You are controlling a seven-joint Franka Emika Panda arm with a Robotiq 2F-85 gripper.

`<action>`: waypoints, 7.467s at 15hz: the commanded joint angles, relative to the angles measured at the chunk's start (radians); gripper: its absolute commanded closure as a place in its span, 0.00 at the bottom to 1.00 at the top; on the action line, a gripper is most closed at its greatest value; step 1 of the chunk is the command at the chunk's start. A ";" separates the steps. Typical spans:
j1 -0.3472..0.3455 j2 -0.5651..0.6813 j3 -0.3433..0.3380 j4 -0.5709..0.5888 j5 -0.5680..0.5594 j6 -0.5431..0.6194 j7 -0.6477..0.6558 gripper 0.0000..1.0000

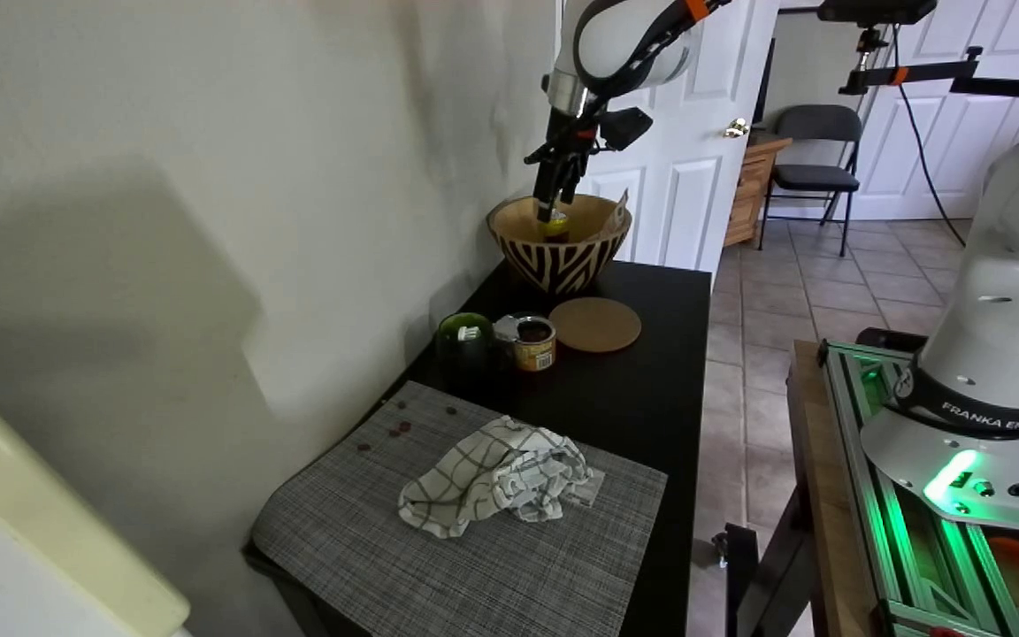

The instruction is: Pick up the green lunch box lid from the table and put it in the wooden bowl

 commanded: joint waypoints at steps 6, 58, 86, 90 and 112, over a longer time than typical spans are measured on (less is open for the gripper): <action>-0.024 0.287 0.117 0.057 0.084 0.345 -0.009 0.00; 0.069 0.696 0.097 0.370 -0.116 0.480 0.186 0.00; 0.058 0.746 0.090 0.371 -0.099 0.508 0.237 0.00; 0.042 0.784 0.105 0.407 -0.102 0.500 0.214 0.03; 0.169 0.561 -0.007 0.203 -0.183 0.400 0.238 0.98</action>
